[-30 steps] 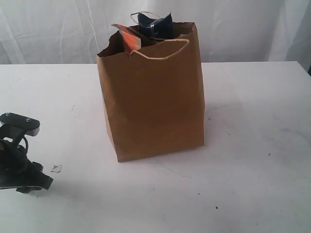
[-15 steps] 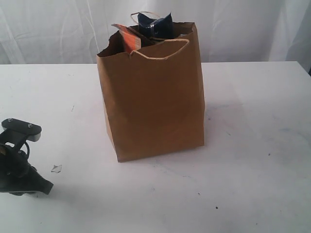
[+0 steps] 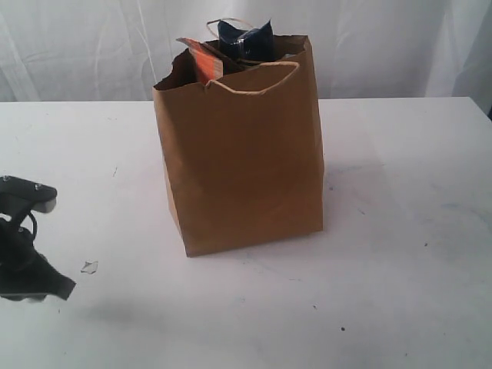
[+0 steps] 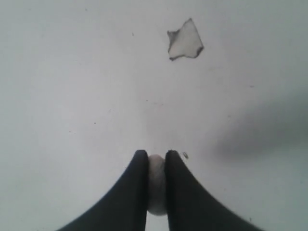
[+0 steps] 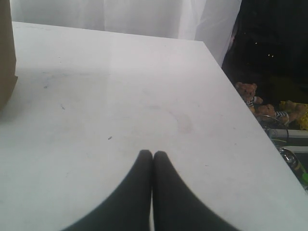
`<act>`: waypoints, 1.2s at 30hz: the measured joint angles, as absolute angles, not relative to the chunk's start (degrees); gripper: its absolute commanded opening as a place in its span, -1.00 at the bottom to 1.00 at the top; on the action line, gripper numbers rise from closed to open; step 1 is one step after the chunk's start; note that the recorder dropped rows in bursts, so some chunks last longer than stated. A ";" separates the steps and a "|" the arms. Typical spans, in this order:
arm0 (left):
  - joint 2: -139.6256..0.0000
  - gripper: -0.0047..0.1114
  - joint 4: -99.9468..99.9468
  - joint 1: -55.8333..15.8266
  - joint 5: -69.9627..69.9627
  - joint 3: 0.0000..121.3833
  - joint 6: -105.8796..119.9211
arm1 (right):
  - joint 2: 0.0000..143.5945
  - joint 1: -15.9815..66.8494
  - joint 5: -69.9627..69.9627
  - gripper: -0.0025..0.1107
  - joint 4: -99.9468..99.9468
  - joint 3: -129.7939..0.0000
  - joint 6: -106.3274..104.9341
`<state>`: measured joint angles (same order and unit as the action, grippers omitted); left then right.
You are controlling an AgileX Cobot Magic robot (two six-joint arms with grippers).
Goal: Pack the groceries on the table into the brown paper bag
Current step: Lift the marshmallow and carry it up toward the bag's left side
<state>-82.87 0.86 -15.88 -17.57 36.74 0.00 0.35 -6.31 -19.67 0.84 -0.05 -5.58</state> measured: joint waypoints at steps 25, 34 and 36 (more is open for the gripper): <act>-56.60 -0.92 -47.79 -15.88 -17.86 47.18 34.37 | 0.35 -6.31 -19.67 -0.96 0.84 -0.05 -5.58; -57.72 -0.92 -53.17 -15.88 -9.10 47.18 39.52 | 0.35 -6.31 -19.67 -0.96 0.84 -0.05 -5.58; -57.72 -0.92 -40.77 -15.88 -6.96 47.18 24.79 | 0.35 -6.31 -19.67 -0.96 0.84 -0.05 -5.58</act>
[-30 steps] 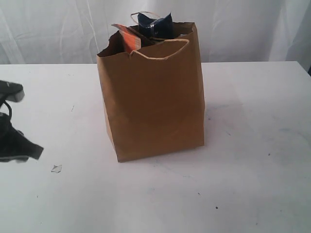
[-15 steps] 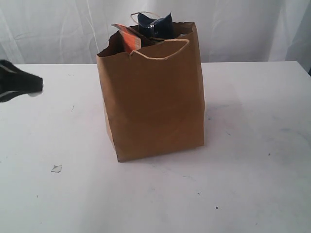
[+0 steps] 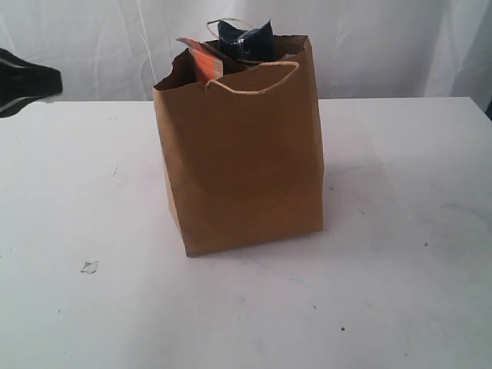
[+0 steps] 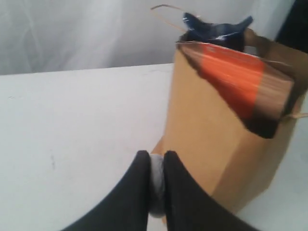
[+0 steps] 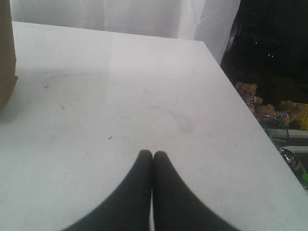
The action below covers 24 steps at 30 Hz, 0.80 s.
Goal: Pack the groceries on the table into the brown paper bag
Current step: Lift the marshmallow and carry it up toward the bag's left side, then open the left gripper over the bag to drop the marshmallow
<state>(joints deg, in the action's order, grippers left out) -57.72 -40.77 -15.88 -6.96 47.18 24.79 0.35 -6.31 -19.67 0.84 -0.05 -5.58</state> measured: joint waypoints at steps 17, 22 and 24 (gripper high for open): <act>-61.79 -0.92 13.08 -25.09 31.74 47.18 -28.65 | 0.35 -6.31 -19.67 -0.96 0.84 -0.05 -5.58; -68.66 -0.92 17.69 -27.56 37.64 47.85 -31.45 | 0.35 -6.31 -19.67 -0.96 0.84 -0.05 -5.58; -71.92 -0.92 18.65 -27.71 37.87 49.02 -32.77 | 0.35 -6.31 -19.67 -0.96 0.84 -0.05 -5.58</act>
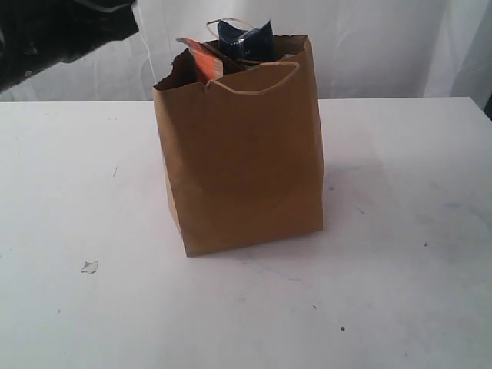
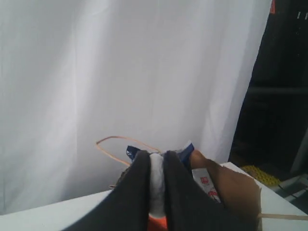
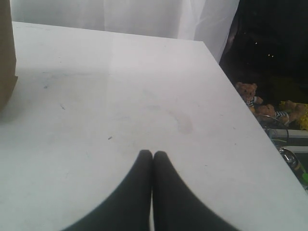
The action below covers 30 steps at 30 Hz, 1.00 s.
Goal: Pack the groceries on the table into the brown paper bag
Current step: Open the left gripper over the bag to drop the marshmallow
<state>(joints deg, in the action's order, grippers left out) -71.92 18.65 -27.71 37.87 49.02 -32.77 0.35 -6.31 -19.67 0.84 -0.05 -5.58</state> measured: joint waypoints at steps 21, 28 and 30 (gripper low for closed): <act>-79.78 -0.92 46.66 -27.84 38.23 54.08 -57.74 | 0.35 -6.31 -19.67 -0.96 0.84 -0.05 -5.58; -79.78 -0.47 49.57 -27.84 30.33 54.08 -61.24 | 0.35 -6.31 -19.67 -0.96 0.84 -0.05 -5.58; -79.78 -0.14 54.44 -27.84 30.55 54.08 -67.62 | 0.35 -6.31 -19.67 -0.96 0.84 -0.05 -5.58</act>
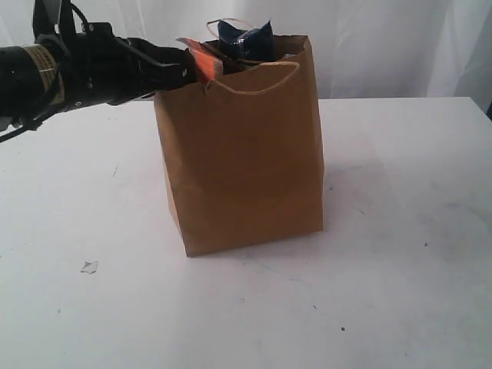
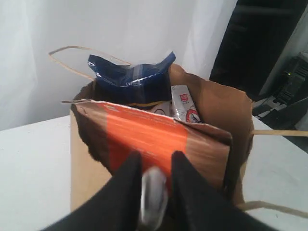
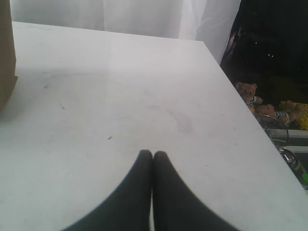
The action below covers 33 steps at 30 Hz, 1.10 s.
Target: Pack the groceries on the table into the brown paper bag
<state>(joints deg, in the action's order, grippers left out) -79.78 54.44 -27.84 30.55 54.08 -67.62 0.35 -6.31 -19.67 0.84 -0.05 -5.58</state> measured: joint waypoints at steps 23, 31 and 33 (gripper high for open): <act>-74.27 -0.92 32.38 -25.94 6.65 54.29 -29.82 | 0.35 -6.31 -19.67 -0.96 0.84 -0.05 -5.58; -67.64 -0.92 16.68 -23.58 11.36 54.29 -10.80 | 0.35 -6.31 -19.67 -0.96 0.84 -0.05 -5.58; -66.72 -0.92 8.38 -21.71 12.11 53.76 0.89 | 0.35 -6.31 -19.67 -0.96 0.84 -0.05 -5.58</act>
